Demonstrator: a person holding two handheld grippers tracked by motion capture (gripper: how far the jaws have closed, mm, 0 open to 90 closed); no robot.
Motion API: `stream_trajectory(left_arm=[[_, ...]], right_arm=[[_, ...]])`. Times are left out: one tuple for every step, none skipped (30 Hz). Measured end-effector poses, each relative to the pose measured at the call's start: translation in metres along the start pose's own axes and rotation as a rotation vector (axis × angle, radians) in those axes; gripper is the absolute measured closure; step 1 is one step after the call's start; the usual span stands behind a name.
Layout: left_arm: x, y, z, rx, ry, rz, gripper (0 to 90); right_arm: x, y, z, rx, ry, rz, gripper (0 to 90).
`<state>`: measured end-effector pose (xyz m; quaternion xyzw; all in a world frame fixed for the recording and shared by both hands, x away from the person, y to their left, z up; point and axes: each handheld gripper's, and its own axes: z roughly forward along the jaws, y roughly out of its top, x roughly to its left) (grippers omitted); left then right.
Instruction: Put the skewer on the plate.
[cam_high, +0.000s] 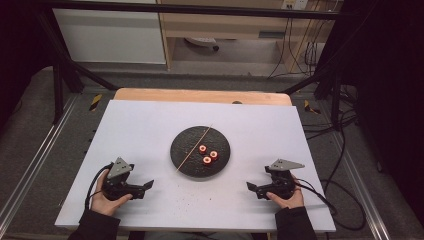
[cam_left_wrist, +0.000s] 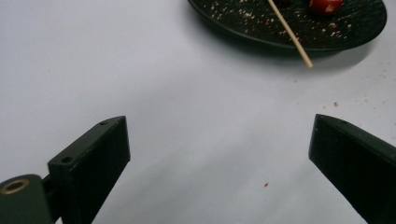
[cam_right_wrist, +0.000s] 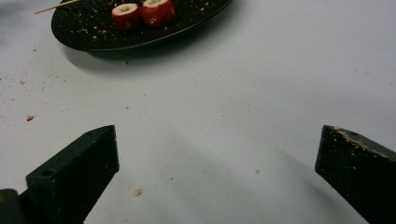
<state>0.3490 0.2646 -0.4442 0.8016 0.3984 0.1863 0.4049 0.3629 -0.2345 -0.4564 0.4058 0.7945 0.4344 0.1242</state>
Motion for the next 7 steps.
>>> stream_trajectory(left_arm=[[0.0012,-0.0011,-0.0001,0.003,0.001,-0.002,4.8],[0.0020,-0.0021,-0.0002,0.001,0.002,-0.006,4.8],[0.0026,-0.0031,0.0000,0.000,0.000,-0.012,4.8],[0.0034,-0.0039,0.0002,0.006,-0.003,-0.011,4.8],[0.0039,-0.0043,0.0007,0.009,-0.001,-0.016,4.4],[0.0046,-0.0046,0.0012,0.010,-0.002,-0.023,4.2],[0.0052,-0.0047,0.0013,0.015,-0.004,-0.024,4.2]], right_arm=[[0.0001,-0.0001,-0.0001,0.003,0.001,-0.001,0.6],[0.0004,-0.0002,-0.0001,0.001,0.003,0.001,0.6],[0.0004,-0.0003,-0.0002,0.002,0.004,-0.003,0.6],[0.0007,-0.0004,-0.0004,0.001,0.006,-0.003,0.6],[0.0006,-0.0005,-0.0008,0.002,0.005,-0.007,0.6],[0.0004,-0.0005,-0.0010,-0.001,0.005,-0.010,0.6],[0.0003,-0.0005,-0.0015,-0.001,0.008,-0.010,0.6]])
